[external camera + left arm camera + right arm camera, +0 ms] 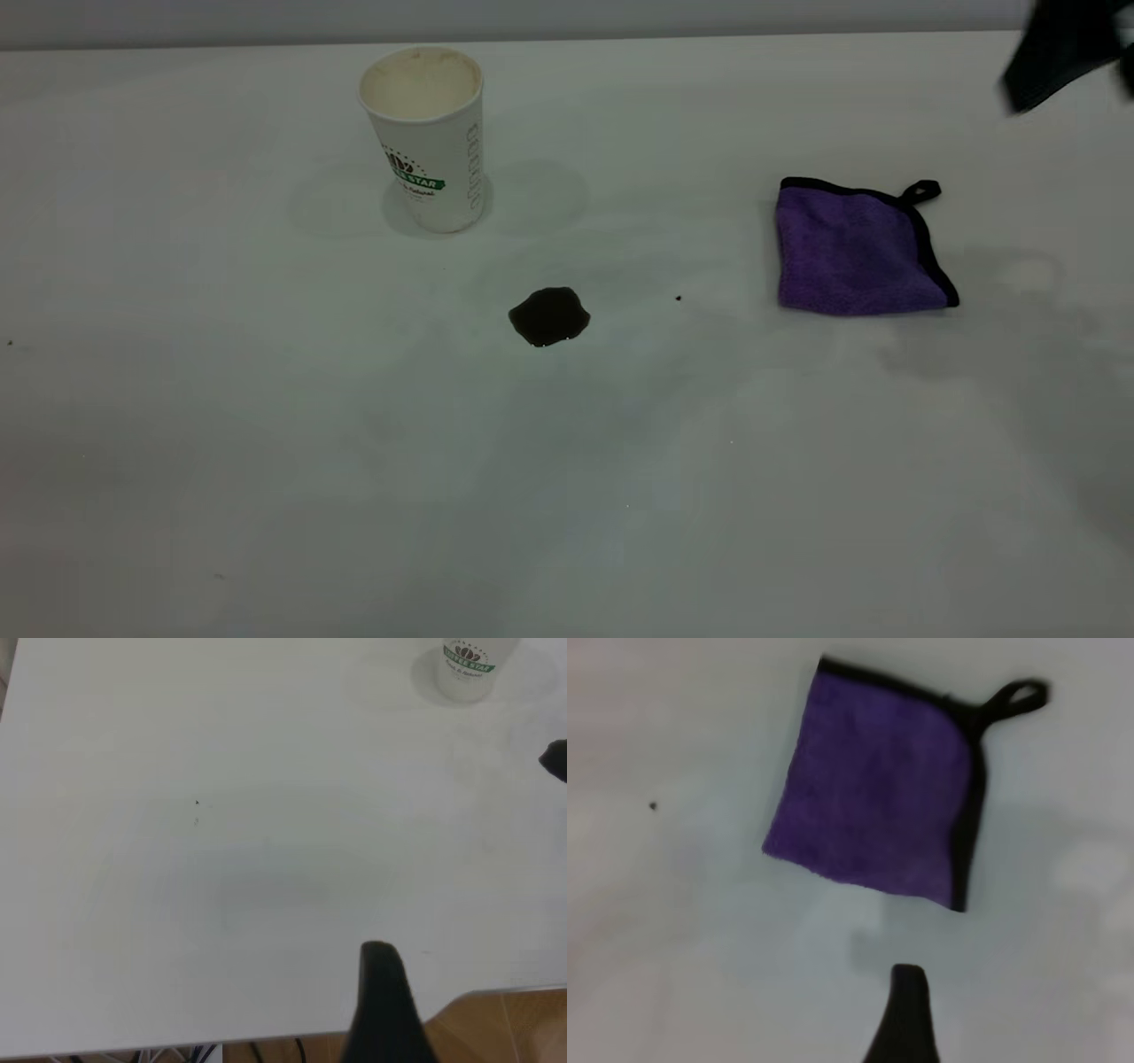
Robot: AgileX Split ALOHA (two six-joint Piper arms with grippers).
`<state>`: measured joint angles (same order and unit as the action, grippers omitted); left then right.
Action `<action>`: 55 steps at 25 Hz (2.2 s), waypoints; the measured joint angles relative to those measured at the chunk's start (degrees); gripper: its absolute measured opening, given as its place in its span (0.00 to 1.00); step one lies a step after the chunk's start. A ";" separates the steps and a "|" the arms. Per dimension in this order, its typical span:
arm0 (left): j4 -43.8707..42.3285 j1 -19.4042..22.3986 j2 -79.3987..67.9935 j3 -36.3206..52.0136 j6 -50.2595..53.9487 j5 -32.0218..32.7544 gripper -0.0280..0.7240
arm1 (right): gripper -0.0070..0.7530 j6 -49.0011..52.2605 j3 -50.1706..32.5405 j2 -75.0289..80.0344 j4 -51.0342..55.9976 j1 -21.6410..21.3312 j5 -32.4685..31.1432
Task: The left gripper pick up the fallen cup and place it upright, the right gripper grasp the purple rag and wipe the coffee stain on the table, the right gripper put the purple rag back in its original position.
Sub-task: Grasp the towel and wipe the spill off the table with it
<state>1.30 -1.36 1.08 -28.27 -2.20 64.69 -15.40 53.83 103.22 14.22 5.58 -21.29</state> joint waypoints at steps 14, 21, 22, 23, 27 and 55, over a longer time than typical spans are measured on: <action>0.00 0.00 0.00 0.00 0.00 0.00 0.80 | 0.93 -0.18 29.34 33.94 -2.77 3.52 -12.73; 0.00 0.00 0.00 0.00 0.00 0.00 0.80 | 0.82 -0.44 36.86 40.65 -4.68 3.63 -13.97; 0.00 0.00 0.00 0.00 0.00 0.00 0.80 | 0.78 -0.44 37.33 40.93 -4.96 3.63 -14.03; 0.00 0.00 0.00 0.00 0.00 0.00 0.80 | 0.72 -0.44 37.60 41.16 -5.32 3.63 -14.03; 0.00 0.00 0.00 0.00 0.00 0.00 0.80 | 0.34 -0.48 37.97 41.70 -4.39 3.83 -13.58; 0.00 0.00 0.00 0.00 0.00 0.00 0.80 | 0.08 2.35 46.62 40.97 -0.11 36.25 -13.65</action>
<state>1.30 -1.36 1.08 -28.27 -2.20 64.69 -13.05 100.45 144.19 14.11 41.83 -34.94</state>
